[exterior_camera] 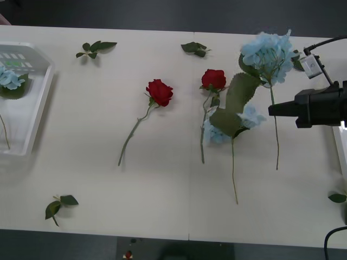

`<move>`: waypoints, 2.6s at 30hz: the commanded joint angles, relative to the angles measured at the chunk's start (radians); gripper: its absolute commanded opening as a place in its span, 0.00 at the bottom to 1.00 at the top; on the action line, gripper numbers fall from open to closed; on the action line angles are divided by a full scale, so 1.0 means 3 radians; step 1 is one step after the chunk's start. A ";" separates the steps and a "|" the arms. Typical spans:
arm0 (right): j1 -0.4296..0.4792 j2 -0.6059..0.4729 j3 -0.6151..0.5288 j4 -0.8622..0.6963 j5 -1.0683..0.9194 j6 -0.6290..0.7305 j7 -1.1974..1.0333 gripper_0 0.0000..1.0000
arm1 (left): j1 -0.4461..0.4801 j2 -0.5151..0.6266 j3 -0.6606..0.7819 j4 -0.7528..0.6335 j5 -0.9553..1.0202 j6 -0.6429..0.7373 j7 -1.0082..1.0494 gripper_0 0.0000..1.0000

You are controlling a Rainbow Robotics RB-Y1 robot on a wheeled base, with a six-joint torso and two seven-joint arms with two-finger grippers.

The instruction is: Put the red flowers into the right box and the blue flowers into the left box

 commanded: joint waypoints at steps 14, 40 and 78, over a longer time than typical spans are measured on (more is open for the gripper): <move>-0.0391 0.0174 0.0288 -0.0096 -0.1016 -0.0406 -0.0447 0.00 | 0.0432 0.0106 -0.0261 0.0231 0.0120 -0.0959 -0.0488 0.89; -0.0892 0.0609 0.0809 -0.0096 -0.1430 -0.1102 -0.0472 0.00 | 0.0652 0.0030 0.0189 -0.1247 0.2549 -0.0790 -0.0473 1.00; -0.0933 0.0762 0.0927 -0.0096 -0.1430 -0.1225 -0.0401 0.00 | -0.0105 -0.2031 -0.1319 -0.2500 0.2012 -0.1010 -0.0130 1.00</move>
